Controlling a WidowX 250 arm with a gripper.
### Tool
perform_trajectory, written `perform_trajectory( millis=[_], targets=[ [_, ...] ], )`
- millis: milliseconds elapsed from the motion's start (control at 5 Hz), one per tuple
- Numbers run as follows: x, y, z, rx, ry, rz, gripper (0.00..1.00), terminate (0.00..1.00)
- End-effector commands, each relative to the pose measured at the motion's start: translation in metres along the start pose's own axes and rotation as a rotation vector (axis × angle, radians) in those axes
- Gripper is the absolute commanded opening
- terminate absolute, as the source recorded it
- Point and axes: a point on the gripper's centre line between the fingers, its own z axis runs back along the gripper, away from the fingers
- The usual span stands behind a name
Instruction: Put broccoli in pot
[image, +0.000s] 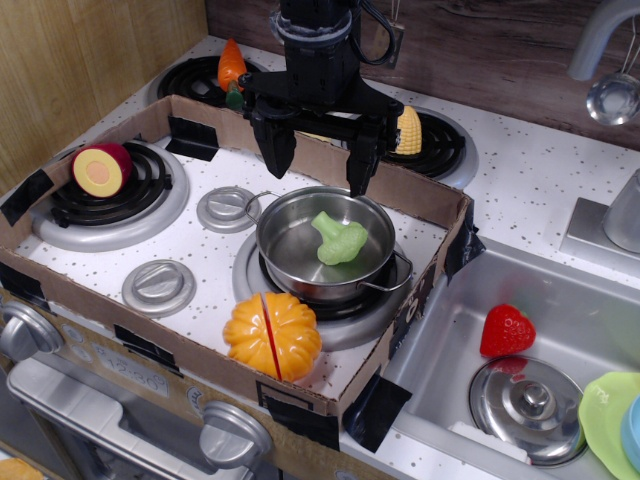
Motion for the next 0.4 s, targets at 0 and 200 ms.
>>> perform_trajectory(
  millis=[0,200],
  targets=[
    [0.0087,-0.0022,0.0125,-0.007,-0.044,0.004,1.00,0.00],
    [0.0087,-0.0022,0.0125,-0.007,-0.044,0.004,1.00,1.00]
  ],
)
